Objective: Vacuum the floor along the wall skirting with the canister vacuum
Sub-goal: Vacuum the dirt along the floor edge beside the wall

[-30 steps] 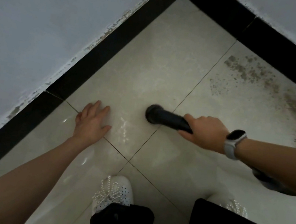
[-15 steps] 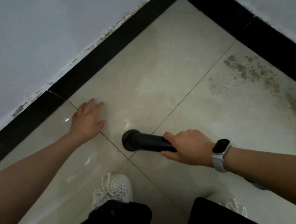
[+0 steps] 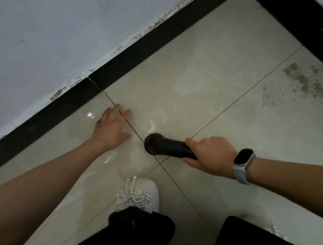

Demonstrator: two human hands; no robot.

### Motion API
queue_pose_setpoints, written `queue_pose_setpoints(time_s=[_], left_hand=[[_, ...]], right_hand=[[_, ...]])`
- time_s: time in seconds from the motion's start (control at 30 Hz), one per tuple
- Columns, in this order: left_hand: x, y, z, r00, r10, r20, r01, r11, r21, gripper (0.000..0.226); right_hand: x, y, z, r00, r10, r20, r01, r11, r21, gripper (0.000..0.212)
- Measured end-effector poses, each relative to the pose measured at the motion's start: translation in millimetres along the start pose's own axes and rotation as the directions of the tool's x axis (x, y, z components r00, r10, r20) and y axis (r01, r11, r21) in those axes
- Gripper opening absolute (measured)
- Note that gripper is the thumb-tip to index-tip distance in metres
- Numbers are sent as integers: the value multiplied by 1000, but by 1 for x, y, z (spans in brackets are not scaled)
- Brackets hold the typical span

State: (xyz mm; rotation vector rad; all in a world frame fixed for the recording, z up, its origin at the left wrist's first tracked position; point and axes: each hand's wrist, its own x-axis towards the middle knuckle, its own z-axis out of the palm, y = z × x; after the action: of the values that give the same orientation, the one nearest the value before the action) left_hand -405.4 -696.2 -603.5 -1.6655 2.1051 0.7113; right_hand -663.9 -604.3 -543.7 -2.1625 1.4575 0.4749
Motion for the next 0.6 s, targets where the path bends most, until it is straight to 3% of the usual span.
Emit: queue_pose_setpoints(time_s=[0.13, 0.4, 0.6], left_hand=[[3, -1, 3, 1000, 20, 4, -20, 1000, 17, 74], [9, -1, 5, 1000, 12, 3, -12, 1000, -20, 73], [9, -5, 8, 1000, 29, 1, -29, 1000, 7, 70]], right_hand=[[8, 18, -9, 986, 153, -59, -153, 988, 2, 44], [10, -21, -1, 999, -49, 21, 48, 998, 39, 42], [40, 24, -23, 955, 256, -150, -252, 967, 47, 42]])
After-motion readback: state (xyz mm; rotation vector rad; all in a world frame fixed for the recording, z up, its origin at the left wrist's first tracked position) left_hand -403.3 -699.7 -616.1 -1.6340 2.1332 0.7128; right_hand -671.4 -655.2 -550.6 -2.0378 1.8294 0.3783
